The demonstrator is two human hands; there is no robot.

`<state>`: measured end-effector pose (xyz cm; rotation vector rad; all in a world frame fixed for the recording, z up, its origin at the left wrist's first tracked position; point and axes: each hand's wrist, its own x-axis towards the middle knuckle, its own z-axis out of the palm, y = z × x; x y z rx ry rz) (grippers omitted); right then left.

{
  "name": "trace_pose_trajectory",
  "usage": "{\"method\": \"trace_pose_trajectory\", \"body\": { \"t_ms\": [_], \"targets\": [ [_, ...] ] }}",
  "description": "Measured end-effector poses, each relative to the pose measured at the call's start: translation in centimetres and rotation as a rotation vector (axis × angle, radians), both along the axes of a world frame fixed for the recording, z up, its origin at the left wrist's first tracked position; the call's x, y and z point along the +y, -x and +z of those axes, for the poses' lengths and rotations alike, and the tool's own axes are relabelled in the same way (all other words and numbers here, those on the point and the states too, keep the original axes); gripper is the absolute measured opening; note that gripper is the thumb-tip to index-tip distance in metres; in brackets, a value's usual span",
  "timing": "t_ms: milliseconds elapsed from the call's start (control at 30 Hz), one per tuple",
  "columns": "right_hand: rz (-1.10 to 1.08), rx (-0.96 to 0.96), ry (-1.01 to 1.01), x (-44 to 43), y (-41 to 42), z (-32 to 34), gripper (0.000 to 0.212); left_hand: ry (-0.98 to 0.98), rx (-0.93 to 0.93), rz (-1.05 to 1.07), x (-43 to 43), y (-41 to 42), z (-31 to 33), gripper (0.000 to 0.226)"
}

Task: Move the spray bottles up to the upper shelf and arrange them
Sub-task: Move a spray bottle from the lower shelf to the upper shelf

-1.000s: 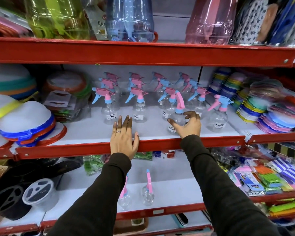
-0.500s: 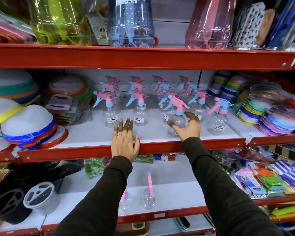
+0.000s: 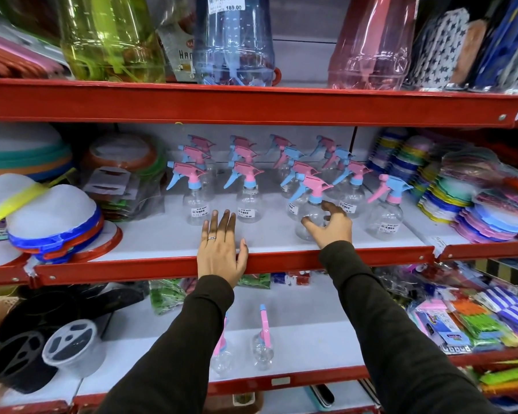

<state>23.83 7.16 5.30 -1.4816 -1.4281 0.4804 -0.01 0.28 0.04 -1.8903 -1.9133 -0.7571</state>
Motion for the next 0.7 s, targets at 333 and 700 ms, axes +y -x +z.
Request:
{"method": "trace_pose_trajectory", "body": {
  "t_ms": [333, 700],
  "targets": [
    [-0.032, 0.035, -0.088, -1.7, -0.3, -0.5, 0.066, 0.038, 0.012, 0.010, -0.3, 0.0, 0.1, 0.068],
    [0.055, -0.029, -0.269, -11.4, 3.2, -9.4, 0.022, -0.033, 0.018, 0.045, -3.0, 3.2, 0.1, 0.061]
  ]
}}
